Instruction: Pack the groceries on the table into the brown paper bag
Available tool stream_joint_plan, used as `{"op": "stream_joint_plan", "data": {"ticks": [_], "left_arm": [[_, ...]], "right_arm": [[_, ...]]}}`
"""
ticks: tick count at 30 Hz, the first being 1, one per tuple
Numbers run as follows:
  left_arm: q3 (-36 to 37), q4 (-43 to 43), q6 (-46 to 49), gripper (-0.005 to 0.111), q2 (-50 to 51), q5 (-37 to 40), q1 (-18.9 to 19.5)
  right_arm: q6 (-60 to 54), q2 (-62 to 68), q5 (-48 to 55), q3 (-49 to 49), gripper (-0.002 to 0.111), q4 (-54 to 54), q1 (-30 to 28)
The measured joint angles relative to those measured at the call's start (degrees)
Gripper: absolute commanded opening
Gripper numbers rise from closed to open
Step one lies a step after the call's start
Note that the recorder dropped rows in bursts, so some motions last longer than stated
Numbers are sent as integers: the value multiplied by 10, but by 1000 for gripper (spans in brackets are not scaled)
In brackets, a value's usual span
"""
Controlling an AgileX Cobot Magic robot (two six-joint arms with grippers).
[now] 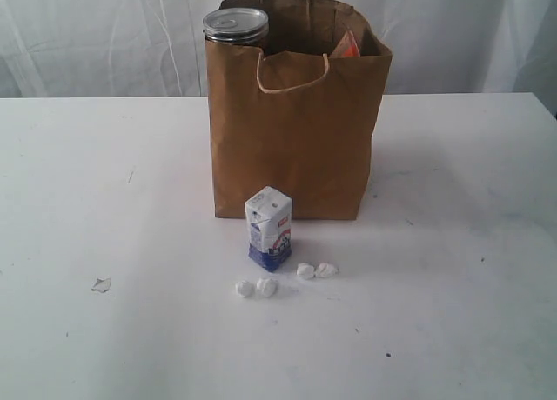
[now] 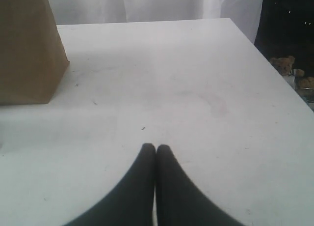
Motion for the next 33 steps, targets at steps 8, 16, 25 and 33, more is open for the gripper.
{"op": "stream_joint_plan", "data": {"ticks": [8, 16, 25, 33], "left_arm": [[-44, 419, -281, 0, 235, 24, -50], [70, 437, -359, 0, 274, 32, -50], [123, 482, -440, 0, 284, -175, -51], [118, 484, -466, 0, 284, -165, -51]], "right_arm": [[0, 0, 0, 0, 0, 0, 0], [0, 0, 0, 0, 0, 0, 0], [0, 0, 0, 0, 0, 0, 0], [0, 0, 0, 0, 0, 0, 0]]}}
